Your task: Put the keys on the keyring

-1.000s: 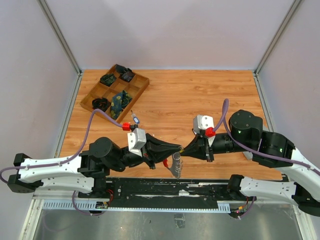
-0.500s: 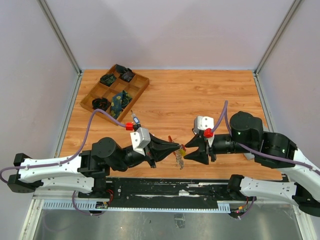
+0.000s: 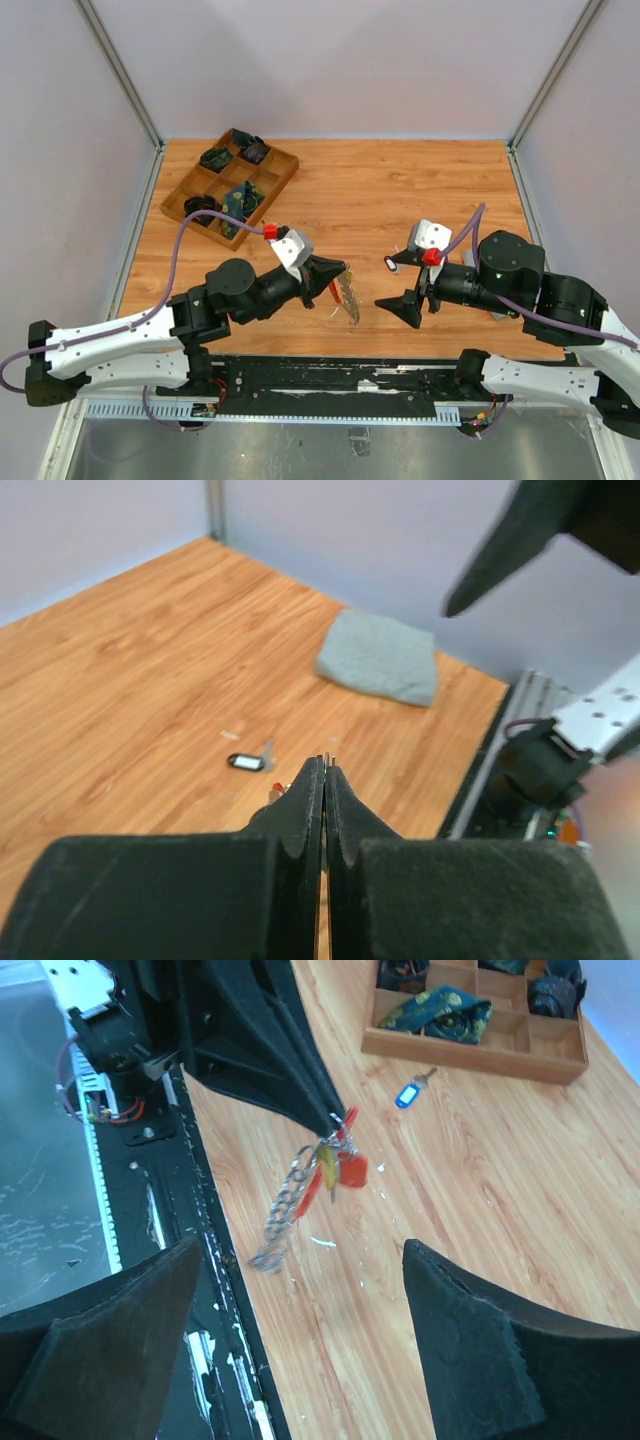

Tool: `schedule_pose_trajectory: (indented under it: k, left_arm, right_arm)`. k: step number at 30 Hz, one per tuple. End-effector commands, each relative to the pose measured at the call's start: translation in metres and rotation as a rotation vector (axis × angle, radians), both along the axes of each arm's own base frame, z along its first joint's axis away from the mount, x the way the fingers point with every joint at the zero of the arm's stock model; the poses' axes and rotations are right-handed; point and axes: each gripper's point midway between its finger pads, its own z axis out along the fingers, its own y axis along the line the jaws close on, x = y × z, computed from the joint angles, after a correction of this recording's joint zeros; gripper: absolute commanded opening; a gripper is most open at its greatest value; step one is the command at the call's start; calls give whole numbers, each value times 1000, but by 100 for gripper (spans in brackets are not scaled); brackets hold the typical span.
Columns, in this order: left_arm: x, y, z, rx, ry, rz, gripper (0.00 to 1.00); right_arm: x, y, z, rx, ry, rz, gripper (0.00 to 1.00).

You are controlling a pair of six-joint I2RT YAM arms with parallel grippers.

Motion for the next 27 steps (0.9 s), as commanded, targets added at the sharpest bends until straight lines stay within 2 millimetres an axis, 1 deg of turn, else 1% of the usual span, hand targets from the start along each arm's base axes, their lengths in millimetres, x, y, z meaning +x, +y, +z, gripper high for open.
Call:
schedule_pose_trajectory:
  k: [1, 3, 4, 8, 14, 17, 19, 21, 23, 25, 26, 27]
  left_arm:
    - [29, -3, -21, 8, 51, 37, 1]
    - [45, -4, -34, 26, 71, 60, 0]
    - [54, -8, -43, 41, 86, 64, 1]
    - [93, -15, -65, 55, 131, 96, 0]
    - [147, -35, -85, 67, 158, 132, 1]
    - [164, -39, -92, 64, 154, 144, 0]
    - [168, -37, -96, 56, 155, 151, 0]
    - [165, -33, -103, 55, 160, 152, 1]
    - [160, -28, -119, 58, 182, 157, 1]
    - [152, -21, -138, 54, 211, 157, 0]
    - [147, -17, -151, 55, 233, 156, 0]
    - [142, -14, -159, 49, 246, 152, 1]
  right_arm:
    - [16, -3, -11, 22, 24, -124, 85]
    - [18, -4, -15, 37, 36, -152, 88]
    - [19, -5, -16, 43, 41, -162, 89]
    - [23, -7, -27, 33, 58, -201, 89]
    - [23, 1, -44, 21, 112, -206, 89]
    - [21, 4, -50, 14, 131, -197, 89]
    - [20, 5, -53, 12, 138, -197, 89]
    - [20, 4, -57, 7, 145, -199, 89]
    - [20, 4, -61, 1, 148, -202, 89]
    - [20, 4, -64, -4, 153, -201, 90]
    - [19, 5, -64, -4, 155, -197, 90]
    - [18, 6, -63, 0, 156, -190, 89]
